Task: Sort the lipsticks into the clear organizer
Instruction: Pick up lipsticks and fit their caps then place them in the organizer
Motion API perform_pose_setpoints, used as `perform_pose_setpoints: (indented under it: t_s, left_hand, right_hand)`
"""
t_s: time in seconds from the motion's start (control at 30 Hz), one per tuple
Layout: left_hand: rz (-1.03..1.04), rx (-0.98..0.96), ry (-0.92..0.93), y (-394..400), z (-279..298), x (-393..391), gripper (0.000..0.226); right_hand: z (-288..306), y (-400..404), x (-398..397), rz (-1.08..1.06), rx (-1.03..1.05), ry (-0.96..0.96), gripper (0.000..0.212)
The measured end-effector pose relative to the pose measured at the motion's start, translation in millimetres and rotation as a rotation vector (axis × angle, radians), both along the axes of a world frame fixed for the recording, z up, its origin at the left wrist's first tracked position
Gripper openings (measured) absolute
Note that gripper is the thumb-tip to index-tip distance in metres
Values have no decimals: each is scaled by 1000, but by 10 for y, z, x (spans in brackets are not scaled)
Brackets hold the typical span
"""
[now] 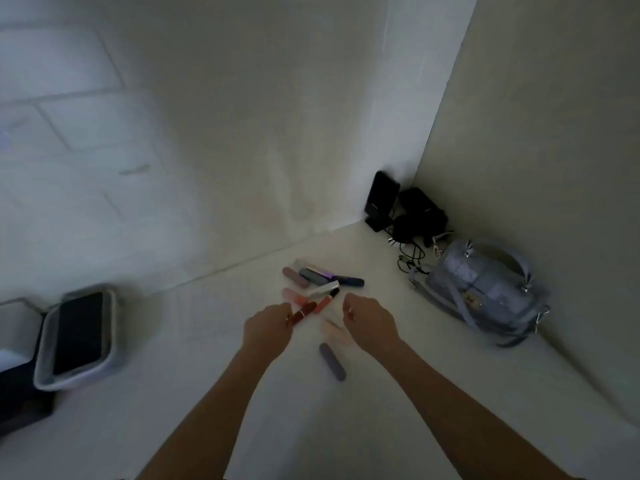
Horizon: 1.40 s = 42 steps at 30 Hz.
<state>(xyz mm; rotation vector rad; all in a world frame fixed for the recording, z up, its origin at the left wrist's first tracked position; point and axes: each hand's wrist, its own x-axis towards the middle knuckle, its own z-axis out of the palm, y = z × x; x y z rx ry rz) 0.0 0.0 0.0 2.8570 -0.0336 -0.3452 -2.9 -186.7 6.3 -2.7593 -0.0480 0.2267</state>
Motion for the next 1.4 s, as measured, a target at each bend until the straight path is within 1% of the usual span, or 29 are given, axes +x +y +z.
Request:
perform_pose_setpoints:
  t_s: [0.03, 0.1, 0.17, 0.3, 0.37, 0.5, 0.6, 0.67, 0.73, 0.83, 0.87, 1.0, 1.03, 1.1, 1.2, 1.27, 1.4]
  left_hand:
    - [29, 25, 27, 71, -12, -65, 26]
    - [107, 2, -1, 218, -145, -152, 26]
    - [148, 8, -5, 321, -239, -225, 26]
    - [157, -5, -80, 389, -293, -270, 21]
    - [143, -5, -128, 437, -307, -288, 20]
    - [169, 35, -155, 557, -329, -284, 29]
    - [215, 75, -101, 649, -359, -251, 34]
    - [229, 88, -70, 688, -378, -228, 26]
    - [224, 101, -58, 705, -402, -217, 15]
    - [208, 112, -60, 698, -449, -234, 12]
    - [213, 105, -66, 695, -463, -239, 15]
    - [248, 86, -86, 694, -488, -233, 38]
    - [256, 80, -89, 696, -486, -223, 40]
    - [258, 81, -81, 704, -491, -203, 36]
    - [233, 93, -61, 703, -515, -200, 18]
    - [211, 107, -53, 685, -546, -226, 14]
    - [233, 116, -83, 667, -573, -270, 30]
  right_hand:
    - [-42, -17, -55, 3, -23, 35, 18]
    - [-198, -57, -140, 9, 3, 64, 17]
    - [-317, -72, -231, 20, 23, 150, 20]
    - [-441, -56, -319, 81, 70, 250, 31]
    - [-464, -9, -371, 92, 109, 275, 34]
    - [-540, 123, -418, 77, 158, 249, 44]
    - [-588, 171, -408, 114, 193, 271, 38]
    - [-612, 177, -379, 187, 157, 323, 36]
    - [-648, 180, -352, 246, 115, 335, 42]
    - [-685, 202, -330, 269, 110, 324, 44]
    - [-690, 209, -326, 275, 118, 321, 44]
    - [-702, 210, -312, 293, 114, 344, 52]
    - [-698, 209, -319, 296, 109, 348, 53]
    - [-696, 202, -339, 294, 107, 351, 54]
    - [-696, 188, -359, 293, 99, 363, 55]
    - [-695, 177, -359, 295, 96, 373, 56]
    - [-697, 164, -361, 303, 80, 381, 57]
